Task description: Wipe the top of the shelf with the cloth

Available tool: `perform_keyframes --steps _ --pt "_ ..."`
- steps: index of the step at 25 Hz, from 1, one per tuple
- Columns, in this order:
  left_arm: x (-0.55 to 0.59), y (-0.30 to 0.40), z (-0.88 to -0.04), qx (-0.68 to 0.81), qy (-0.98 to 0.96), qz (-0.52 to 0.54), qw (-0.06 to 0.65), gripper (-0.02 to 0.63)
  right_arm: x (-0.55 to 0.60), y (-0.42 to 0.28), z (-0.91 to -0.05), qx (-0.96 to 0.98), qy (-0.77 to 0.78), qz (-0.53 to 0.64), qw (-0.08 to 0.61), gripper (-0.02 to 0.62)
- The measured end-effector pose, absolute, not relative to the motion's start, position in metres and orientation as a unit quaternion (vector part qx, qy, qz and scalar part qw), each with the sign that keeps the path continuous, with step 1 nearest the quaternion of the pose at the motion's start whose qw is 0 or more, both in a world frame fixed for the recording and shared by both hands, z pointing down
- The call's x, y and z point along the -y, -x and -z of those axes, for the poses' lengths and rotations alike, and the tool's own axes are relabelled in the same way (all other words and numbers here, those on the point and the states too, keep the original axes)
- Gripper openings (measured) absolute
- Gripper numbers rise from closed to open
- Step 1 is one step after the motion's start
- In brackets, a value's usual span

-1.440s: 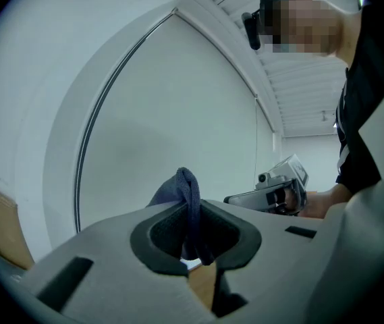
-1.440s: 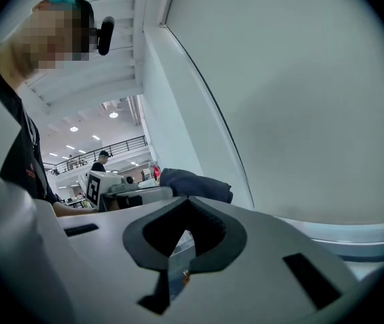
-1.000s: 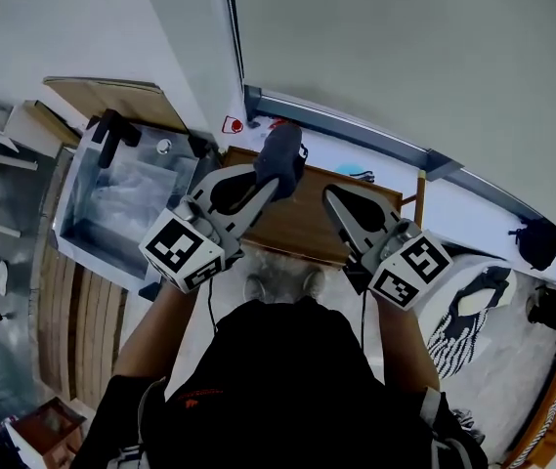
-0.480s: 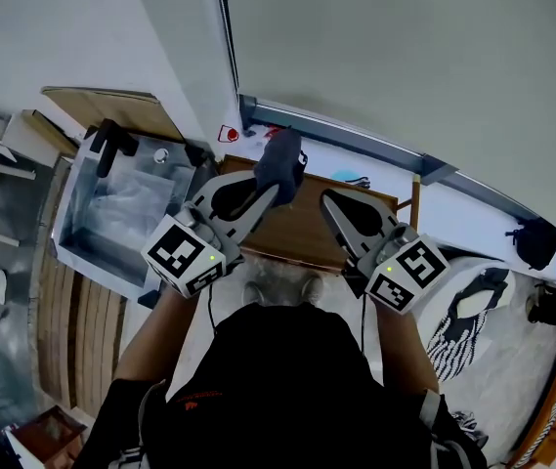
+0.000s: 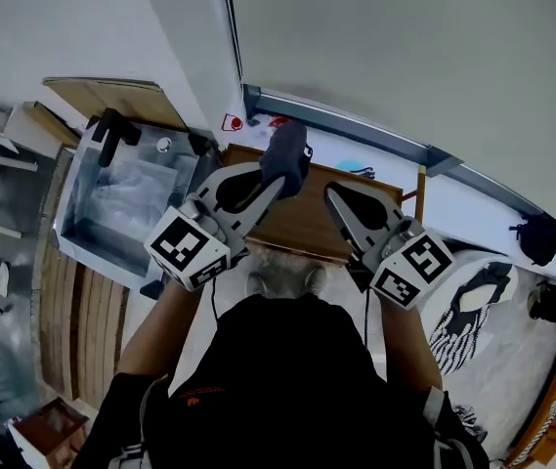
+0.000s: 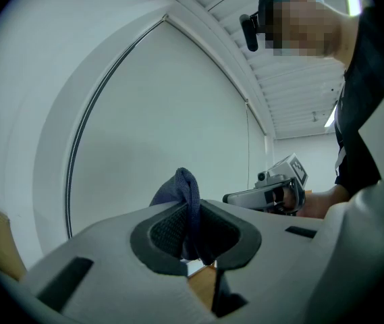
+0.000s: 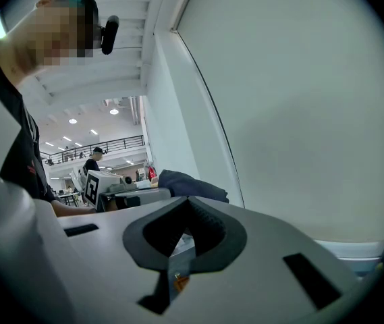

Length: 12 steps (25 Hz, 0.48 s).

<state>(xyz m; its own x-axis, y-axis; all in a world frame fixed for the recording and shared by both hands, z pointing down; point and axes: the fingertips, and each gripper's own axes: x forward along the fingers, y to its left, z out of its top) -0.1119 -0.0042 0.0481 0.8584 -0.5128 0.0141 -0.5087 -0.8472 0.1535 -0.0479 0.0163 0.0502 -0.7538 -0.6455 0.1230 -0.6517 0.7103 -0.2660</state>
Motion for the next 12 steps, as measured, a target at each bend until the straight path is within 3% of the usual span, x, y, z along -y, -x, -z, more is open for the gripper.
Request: perform_keyframes --steps 12 --pt "-0.009 0.105 -0.056 0.257 -0.964 0.015 0.072 0.051 -0.027 0.047 -0.057 0.925 -0.347 -0.154 0.018 0.003"
